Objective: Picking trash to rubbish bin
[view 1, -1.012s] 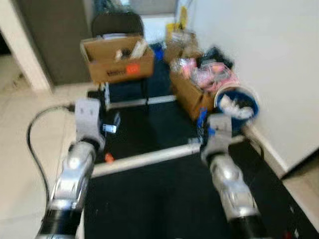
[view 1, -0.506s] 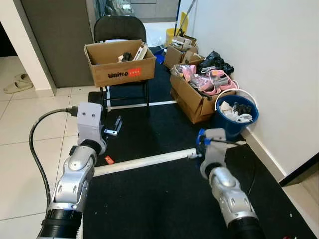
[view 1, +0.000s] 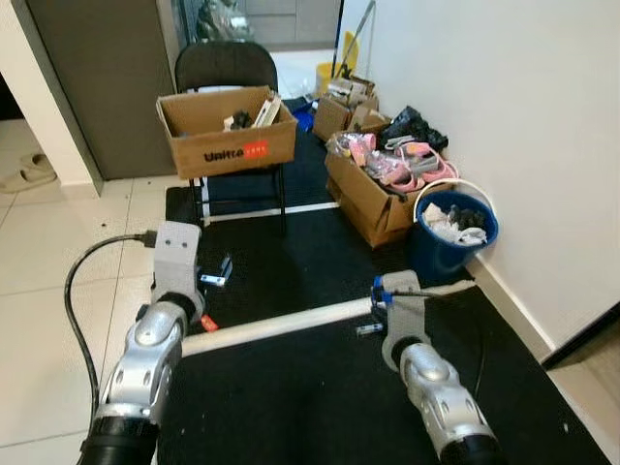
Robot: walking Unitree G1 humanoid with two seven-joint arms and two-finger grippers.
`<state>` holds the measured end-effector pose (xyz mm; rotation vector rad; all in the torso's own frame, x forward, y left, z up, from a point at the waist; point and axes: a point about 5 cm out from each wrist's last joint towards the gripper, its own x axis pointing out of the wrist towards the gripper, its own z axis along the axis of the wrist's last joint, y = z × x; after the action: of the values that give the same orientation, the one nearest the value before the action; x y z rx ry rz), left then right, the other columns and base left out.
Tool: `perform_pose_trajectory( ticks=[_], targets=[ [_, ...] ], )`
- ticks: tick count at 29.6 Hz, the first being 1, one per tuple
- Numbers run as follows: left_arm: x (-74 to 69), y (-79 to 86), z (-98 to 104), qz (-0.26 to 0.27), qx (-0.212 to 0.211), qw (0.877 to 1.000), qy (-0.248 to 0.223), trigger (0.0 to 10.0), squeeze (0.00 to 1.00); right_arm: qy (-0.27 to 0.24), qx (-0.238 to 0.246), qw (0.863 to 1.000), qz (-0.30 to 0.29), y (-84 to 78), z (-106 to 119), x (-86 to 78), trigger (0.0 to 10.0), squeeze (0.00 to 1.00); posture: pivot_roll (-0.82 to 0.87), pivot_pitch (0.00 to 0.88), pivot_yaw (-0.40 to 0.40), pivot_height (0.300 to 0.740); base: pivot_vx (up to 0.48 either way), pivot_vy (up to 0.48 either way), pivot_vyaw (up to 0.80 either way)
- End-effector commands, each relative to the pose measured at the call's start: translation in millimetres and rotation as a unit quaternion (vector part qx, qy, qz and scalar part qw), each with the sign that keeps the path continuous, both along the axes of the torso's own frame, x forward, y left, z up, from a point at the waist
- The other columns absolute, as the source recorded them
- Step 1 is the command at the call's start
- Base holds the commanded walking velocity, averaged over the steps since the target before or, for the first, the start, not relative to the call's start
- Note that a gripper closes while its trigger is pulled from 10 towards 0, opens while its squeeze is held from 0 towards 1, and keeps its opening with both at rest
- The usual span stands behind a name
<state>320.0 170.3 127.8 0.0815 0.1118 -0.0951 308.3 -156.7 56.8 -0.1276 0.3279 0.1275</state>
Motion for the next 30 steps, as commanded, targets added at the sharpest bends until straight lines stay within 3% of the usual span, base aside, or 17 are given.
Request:
perform_pose_trajectory(
  ticks=[1, 13, 27, 30],
  targets=[
    [-3.2, 8.0, -8.7, 0.012, 0.007, 1.0, 0.019, 10.0, 0.0, -0.002, 0.004, 1.0, 0.012, 7.1, -1.1, -1.0, 10.0, 0.0, 0.03, 0.065, 0.011, 0.74, 0.386, 0.0, 0.0],
    [-7.7, 9.1, -37.2, -0.007, 0.015, 0.998, 0.063, 10.0, 0.0, 0.012, 0.025, 1.0, 0.013, 5.7, -21.5, -10.0, 10.0, 0.0, 0.03, 0.075, 0.008, 0.74, 0.364, 0.0, 0.0],
    [-12.3, 15.7, -53.0, 0.001, 0.001, 0.997, 0.084, 10.0, 0.0, 0.024, 0.041, 0.999, -0.027, -6.8, -36.5, -13.4, 10.0, 0.0, 0.03, 0.091, 0.005, 0.74, 0.335, 0.0, -0.78],
    [-12.8, 16.8, -55.2, 0.002, -0.001, 0.996, 0.085, 10.0, 0.0, 0.023, 0.047, 0.998, -0.026, -6.4, -36.1, -12.5, 10.0, 0.0, 0.03, 0.092, 0.005, 0.74, 0.312, 0.0, -0.16]
  ],
)
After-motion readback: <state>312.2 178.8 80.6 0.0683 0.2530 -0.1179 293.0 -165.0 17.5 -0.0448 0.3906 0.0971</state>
